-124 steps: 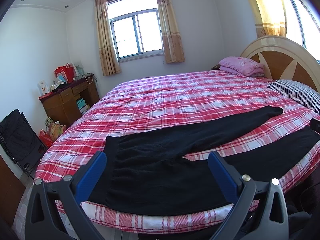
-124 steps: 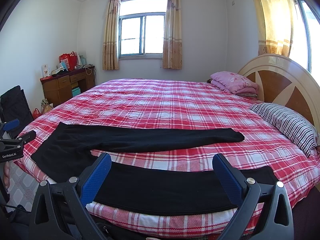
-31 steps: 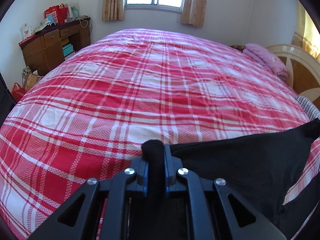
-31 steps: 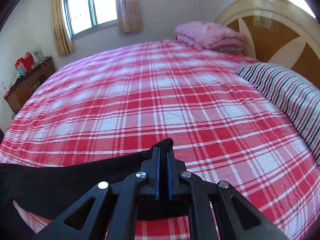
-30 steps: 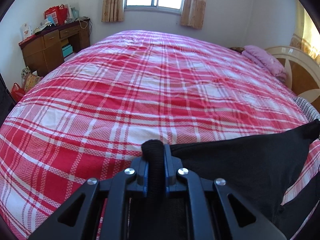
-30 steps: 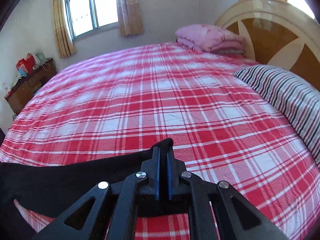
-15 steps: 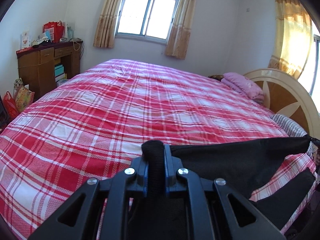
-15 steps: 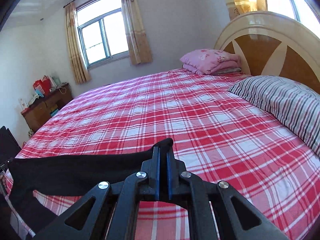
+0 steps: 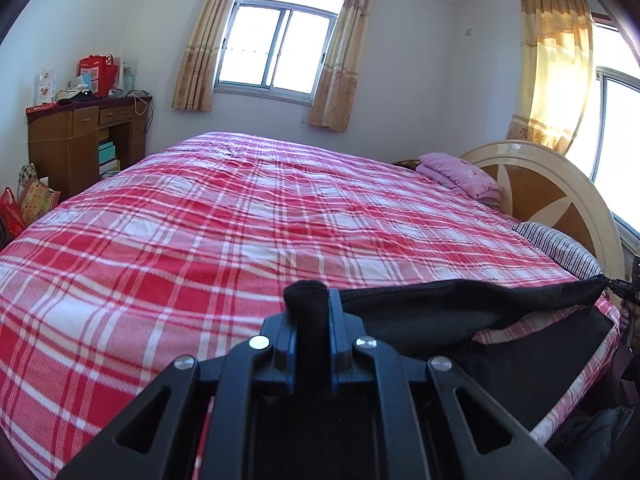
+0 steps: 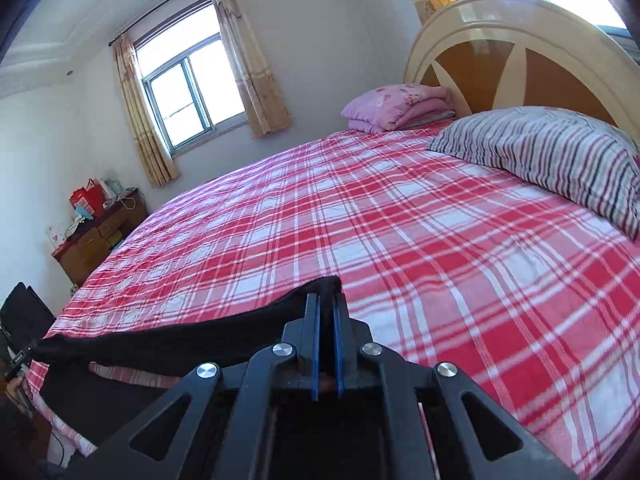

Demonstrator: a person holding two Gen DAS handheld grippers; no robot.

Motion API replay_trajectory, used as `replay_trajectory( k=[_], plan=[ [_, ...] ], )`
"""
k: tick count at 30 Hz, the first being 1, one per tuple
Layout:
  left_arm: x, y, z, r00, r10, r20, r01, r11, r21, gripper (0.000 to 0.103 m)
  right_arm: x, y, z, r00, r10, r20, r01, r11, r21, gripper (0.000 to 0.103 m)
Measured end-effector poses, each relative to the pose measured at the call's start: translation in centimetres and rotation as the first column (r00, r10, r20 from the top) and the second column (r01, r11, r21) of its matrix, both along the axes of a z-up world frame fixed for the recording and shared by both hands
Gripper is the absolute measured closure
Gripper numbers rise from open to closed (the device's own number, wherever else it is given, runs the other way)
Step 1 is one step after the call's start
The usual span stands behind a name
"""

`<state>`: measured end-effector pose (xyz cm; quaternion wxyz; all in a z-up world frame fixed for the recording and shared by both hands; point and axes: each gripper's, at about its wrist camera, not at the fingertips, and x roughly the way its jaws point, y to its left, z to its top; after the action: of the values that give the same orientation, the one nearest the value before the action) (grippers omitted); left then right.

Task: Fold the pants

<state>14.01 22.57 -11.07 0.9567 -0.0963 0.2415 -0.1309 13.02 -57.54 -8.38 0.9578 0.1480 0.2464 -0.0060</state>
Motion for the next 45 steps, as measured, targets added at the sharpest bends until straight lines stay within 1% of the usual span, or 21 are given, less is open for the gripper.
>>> replay_trajectory(
  k=[3, 7, 8, 12, 14, 17, 22, 24, 25, 26, 27, 28, 30, 33, 34, 36, 38, 40, 41, 43, 45],
  plan=[
    [-1.0, 0.4, -1.1, 1.0, -0.009, -0.012, 0.009, 1.0, -0.003, 0.091, -1.5, -0.8, -0.9, 1.0, -0.02, -0.012, 0.02, 1.0, 0.006, 0.098],
    [-2.1, 0.8, -2.4, 0.999, -0.013, -0.03, 0.014, 1.0, 0.027, 0.089, -3.1, -1.4, -2.0, 0.999, -0.021, -0.038, 0.022, 1.0, 0.01, 0.098],
    [-2.3, 0.8, -2.7, 0.999, -0.014, -0.035, 0.016, 0.999, 0.032, 0.087, -3.5, -1.3, -2.3, 0.999, -0.021, -0.046, 0.021, 1.0, -0.001, 0.097],
    [-3.5, 1.8, -3.4, 0.999, -0.002, -0.046, 0.004, 0.999, 0.042, 0.07, -4.6, -1.4, -3.0, 0.997, -0.011, -0.071, 0.009, 1.0, -0.019, 0.097],
    [-4.3, 2.4, -3.6, 0.999, 0.005, -0.047, -0.003, 0.999, 0.049, 0.07, -5.3, -1.7, -3.3, 0.996, -0.01, -0.085, 0.009, 1.0, -0.015, 0.097],
    [-5.6, 3.8, -3.4, 0.998, 0.038, -0.047, -0.035, 0.997, 0.065, 0.07, -6.6, -2.3, -3.4, 0.994, -0.053, -0.1, 0.05, 0.998, -0.027, 0.097],
    [-7.4, 6.9, -3.0, 0.986, 0.152, -0.064, -0.148, 0.987, 0.055, 0.069, -8.4, -2.7, -2.8, 0.988, -0.122, -0.093, 0.118, 0.992, -0.05, 0.096],
    [-7.7, 7.1, -3.0, 0.983, 0.162, -0.083, -0.16, 0.986, 0.038, 0.069, -8.8, -1.8, -2.0, 0.991, -0.114, -0.069, 0.11, 0.992, -0.053, 0.089],
    [-7.9, 6.9, -3.0, 0.985, 0.153, -0.086, -0.151, 0.988, 0.03, 0.069, -8.8, -1.1, -1.5, 0.993, -0.099, -0.057, 0.096, 0.994, -0.054, 0.073],
    [-7.8, 6.4, -3.0, 0.986, 0.144, -0.089, -0.141, 0.989, 0.031, 0.069, -8.6, 0.0, -1.0, 0.996, -0.075, -0.046, 0.072, 0.996, -0.055, 0.051],
    [-7.8, 6.0, -3.0, 0.987, 0.133, -0.094, -0.131, 0.991, 0.031, 0.069, -8.4, 1.1, -0.5, 0.998, -0.054, -0.038, 0.051, 0.997, -0.06, 0.041],
    [-7.6, 5.3, -3.0, 0.988, 0.114, -0.103, -0.111, 0.993, 0.03, 0.069, -8.3, 2.4, 0.0, 0.999, -0.026, -0.024, 0.025, 0.997, -0.069, 0.037],
    [-7.3, 4.3, -3.0, 0.989, 0.096, -0.113, -0.092, 0.995, 0.044, 0.069, -7.5, 6.0, 1.2, 0.999, 0.041, -0.015, -0.042, 0.989, -0.143, 0.037],
    [-7.2, 2.9, -3.3, 0.99, 0.068, -0.123, -0.061, 0.996, 0.059, 0.069, -5.8, 13.3, 1.9, 0.988, 0.14, -0.059, -0.151, 0.94, -0.307, 0.037],
    [-7.2, 2.4, -3.4, 0.99, 0.063, -0.128, -0.055, 0.997, 0.062, 0.069, -5.3, 15.8, 1.8, 0.977, 0.197, -0.077, -0.212, 0.916, -0.341, 0.037],
    [-7.2, 1.8, -3.7, 0.988, 0.062, -0.138, -0.052, 0.996, 0.072, 0.069, -4.6, 21.0, 1.1, 0.936, 0.331, -0.12, -0.35, 0.848, -0.399, 0.037],
    [-6.9, 1.0, -4.0, 0.986, 0.067, -0.15, -0.051, 0.993, 0.107, 0.069, -4.3, 26.2, -0.2, 0.876, 0.451, -0.169, -0.476, 0.76, -0.442, 0.037],
    [-6.6, 0.5, -4.6, 0.983, 0.079, -0.163, -0.058, 0.989, 0.133, 0.069, -3.6, 30.5, -2.0, 0.81, 0.541, -0.227, -0.58, 0.679, -0.451, 0.037],
    [-6.4, 0.2, -4.9, 0.982, 0.081, -0.171, -0.058, 0.989, 0.139, 0.069, -3.2, 32.8, -3.3, 0.767, 0.585, -0.263, -0.634, 0.628, -0.452, 0.037],
    [-6.1, -0.1, -5.4, 0.98, 0.095, -0.172, -0.07, 0.987, 0.146, 0.069, -2.8, 36.4, -5.6, 0.706, 0.631, -0.321, -0.698, 0.544, -0.466, 0.037],
    [-5.9, 0.0, -5.5, 0.98, 0.101, -0.174, -0.078, 0.988, 0.135, 0.069, -2.7, 38.8, -7.3, 0.668, 0.65, -0.363, -0.733, 0.49, -0.473, 0.037]
  ],
)
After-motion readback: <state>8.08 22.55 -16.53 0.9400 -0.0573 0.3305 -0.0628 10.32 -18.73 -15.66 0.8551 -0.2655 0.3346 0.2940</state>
